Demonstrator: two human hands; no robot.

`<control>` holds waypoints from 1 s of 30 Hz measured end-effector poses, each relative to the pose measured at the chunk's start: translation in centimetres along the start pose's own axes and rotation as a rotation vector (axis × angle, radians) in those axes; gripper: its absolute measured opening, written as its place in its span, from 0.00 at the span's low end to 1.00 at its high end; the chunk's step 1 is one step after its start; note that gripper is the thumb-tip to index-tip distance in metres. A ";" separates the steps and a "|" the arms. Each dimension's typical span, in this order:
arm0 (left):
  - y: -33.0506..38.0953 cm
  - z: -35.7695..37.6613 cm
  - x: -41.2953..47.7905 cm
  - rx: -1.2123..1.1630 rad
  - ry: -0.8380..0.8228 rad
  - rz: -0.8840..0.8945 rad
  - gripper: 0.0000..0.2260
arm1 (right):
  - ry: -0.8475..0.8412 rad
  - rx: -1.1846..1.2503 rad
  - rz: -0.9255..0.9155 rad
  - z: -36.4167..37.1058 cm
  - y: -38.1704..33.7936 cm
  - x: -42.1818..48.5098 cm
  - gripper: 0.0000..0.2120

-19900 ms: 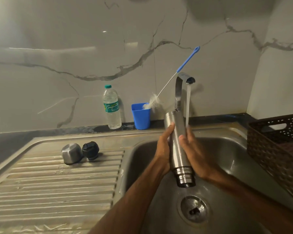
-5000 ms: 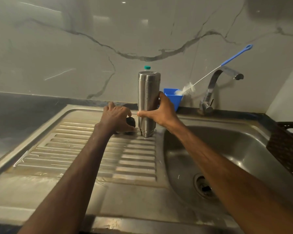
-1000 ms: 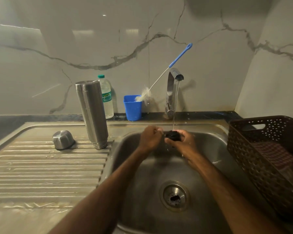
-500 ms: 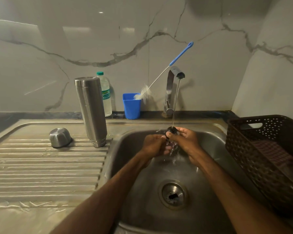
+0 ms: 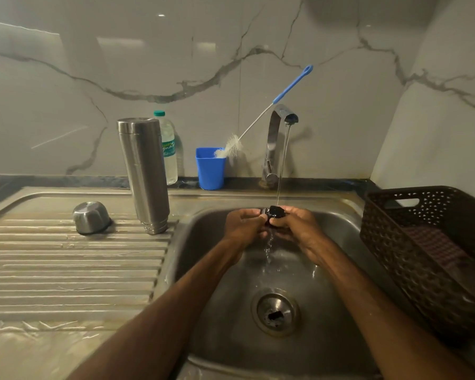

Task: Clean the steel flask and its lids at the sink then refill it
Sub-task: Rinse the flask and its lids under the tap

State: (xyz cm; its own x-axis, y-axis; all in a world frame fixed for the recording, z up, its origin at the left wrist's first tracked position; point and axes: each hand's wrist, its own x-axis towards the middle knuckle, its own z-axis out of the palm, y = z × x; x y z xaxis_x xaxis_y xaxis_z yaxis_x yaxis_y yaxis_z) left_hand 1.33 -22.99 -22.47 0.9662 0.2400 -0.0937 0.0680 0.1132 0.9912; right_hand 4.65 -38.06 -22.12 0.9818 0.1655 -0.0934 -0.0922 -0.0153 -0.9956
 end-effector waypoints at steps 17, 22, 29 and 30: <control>-0.5 0.5 0.0 0.141 -0.010 0.073 0.13 | 0.025 -0.061 -0.008 -0.8 -0.6 -0.2 0.16; -0.4 0.5 -0.4 0.135 -0.083 0.066 0.13 | 0.050 -0.067 -0.014 -1.0 -0.7 -0.5 0.16; -0.2 0.6 -0.7 0.175 -0.036 0.194 0.10 | -0.018 -0.026 0.030 -1.4 -1.1 -1.0 0.15; -0.2 0.6 -0.7 0.187 -0.034 0.229 0.10 | -0.043 -0.057 0.038 -1.4 -1.1 -1.0 0.17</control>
State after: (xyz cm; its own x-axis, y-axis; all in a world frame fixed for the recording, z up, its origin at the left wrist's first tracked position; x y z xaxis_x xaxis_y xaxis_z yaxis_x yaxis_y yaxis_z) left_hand 0.76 -23.75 -22.56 0.9693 0.2058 0.1346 -0.1115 -0.1201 0.9865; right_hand 4.04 -39.61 -20.91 0.9696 0.2061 -0.1320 -0.1182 -0.0780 -0.9899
